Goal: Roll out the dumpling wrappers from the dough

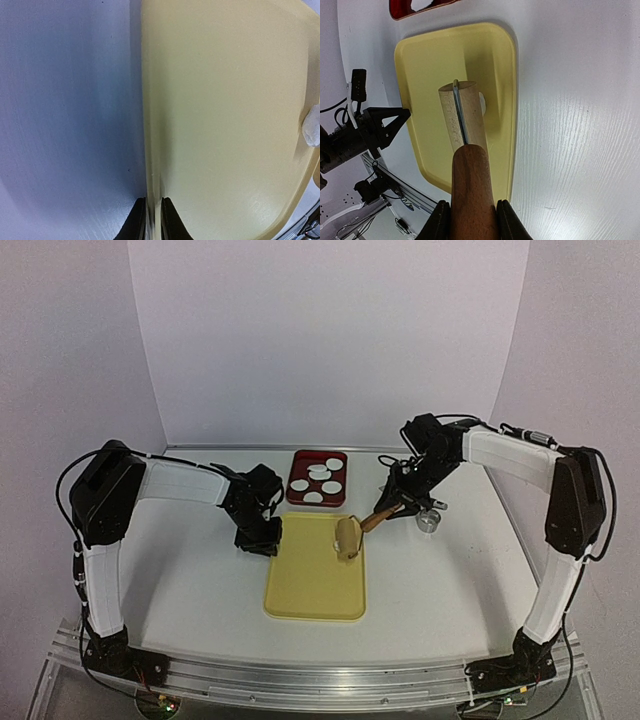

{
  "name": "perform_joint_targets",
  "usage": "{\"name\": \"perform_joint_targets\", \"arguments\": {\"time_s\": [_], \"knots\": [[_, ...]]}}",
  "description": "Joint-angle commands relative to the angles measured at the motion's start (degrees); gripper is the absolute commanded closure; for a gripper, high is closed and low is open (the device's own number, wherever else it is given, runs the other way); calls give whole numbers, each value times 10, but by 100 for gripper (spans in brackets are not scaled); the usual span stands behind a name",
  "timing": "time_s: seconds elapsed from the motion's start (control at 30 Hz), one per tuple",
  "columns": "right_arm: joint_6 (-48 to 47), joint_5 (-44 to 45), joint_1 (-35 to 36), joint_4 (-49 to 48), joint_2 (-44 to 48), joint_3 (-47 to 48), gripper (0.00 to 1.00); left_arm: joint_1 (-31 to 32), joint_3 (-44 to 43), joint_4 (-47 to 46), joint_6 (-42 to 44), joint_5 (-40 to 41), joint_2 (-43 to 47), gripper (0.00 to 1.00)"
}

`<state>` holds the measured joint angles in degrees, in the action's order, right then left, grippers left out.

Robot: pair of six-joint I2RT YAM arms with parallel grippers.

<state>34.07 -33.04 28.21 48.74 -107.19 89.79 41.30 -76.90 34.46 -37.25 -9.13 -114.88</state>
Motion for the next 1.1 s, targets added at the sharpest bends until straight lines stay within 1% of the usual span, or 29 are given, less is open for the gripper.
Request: {"name": "perform_joint_targets", "arguments": {"time_s": [0.0,0.2,0.37,0.77,1.07], "knots": [[-8,15,1,11,-19,15,100,-2,-8,0,12,16,-7,91],[-11,24,1,15,-43,29,100,-2,-14,1,15,17,-12,96],[-11,65,1,41,-54,35,100,-2,-21,8,16,21,-19,100],[-16,146,1,80,-67,22,100,-3,-26,13,12,24,-24,100],[-30,149,1,80,-96,16,100,-2,-35,14,11,20,-29,100]]}}
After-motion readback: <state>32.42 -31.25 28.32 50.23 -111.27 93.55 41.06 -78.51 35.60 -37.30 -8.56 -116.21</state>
